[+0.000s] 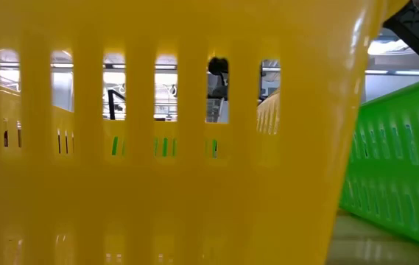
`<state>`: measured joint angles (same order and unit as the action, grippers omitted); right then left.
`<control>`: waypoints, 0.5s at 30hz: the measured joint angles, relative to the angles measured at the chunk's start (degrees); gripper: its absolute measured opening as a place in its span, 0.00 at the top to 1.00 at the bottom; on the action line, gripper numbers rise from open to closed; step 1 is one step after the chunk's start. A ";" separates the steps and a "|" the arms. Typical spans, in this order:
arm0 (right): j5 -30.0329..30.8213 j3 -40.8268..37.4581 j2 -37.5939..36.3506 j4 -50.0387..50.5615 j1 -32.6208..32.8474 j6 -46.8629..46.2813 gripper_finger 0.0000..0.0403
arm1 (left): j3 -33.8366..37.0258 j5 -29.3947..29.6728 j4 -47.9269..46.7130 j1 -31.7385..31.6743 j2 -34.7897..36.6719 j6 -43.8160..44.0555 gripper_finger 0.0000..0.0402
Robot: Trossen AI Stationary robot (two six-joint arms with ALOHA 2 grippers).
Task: Stack baskets on shelf by color
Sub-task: Put the right black basket on the shelf
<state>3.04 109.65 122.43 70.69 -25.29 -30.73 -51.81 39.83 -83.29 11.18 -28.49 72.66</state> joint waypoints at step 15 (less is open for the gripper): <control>3.42 0.00 -0.50 1.23 2.06 -2.59 1.00 | 0.00 -0.15 0.00 -0.02 0.00 -0.43 1.00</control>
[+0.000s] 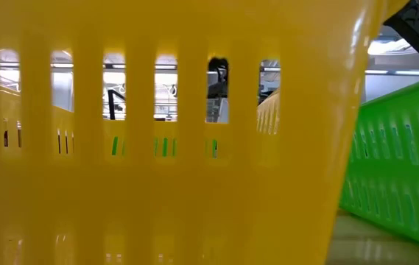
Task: Stack baskets on shelf by color
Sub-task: Put the right black basket on the shelf
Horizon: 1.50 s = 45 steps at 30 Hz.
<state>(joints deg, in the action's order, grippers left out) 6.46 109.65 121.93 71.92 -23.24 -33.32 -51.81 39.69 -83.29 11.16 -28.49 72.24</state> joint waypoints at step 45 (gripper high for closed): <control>-3.49 -3.76 0.30 -7.21 -8.49 3.23 1.00 | 0.00 -0.22 0.00 0.01 0.00 1.08 1.00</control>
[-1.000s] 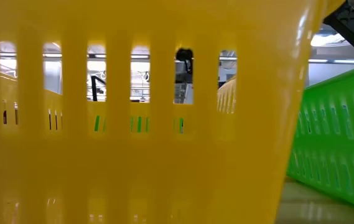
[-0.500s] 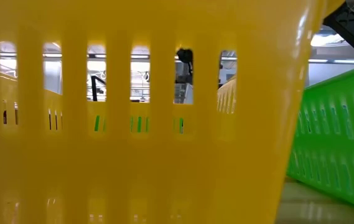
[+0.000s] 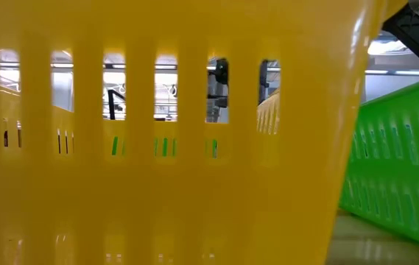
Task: Stack baskets on shelf by color
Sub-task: Put the right black basket on the shelf
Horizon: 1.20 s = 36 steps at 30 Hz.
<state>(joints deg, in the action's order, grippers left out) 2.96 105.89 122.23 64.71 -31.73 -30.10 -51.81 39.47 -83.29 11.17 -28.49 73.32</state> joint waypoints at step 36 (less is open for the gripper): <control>3.06 -0.04 0.00 -7.63 -5.65 1.51 1.00 | 0.00 0.12 0.00 0.01 0.00 1.50 1.00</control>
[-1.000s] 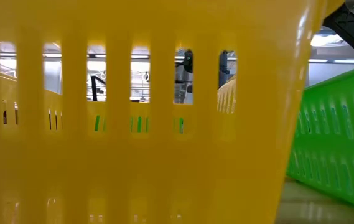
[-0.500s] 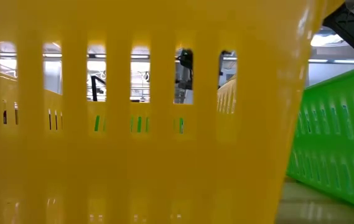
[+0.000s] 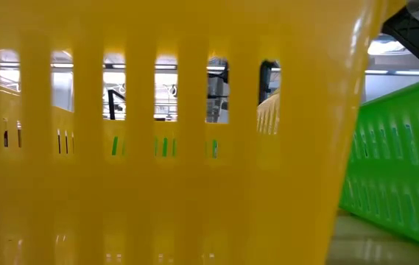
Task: Stack baskets on shelf by color
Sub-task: Put the right black basket on the shelf
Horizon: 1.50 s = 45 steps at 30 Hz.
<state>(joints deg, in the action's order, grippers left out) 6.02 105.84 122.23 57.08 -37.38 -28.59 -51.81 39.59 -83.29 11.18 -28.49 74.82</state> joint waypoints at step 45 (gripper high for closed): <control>2.38 -0.34 -13.22 20.52 23.95 -4.05 1.00 | 1.14 -1.39 0.01 0.00 -0.02 -0.17 1.00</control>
<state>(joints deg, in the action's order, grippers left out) 8.41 105.51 109.02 77.60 -13.43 -32.65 -50.68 38.21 -83.28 11.18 -28.51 74.65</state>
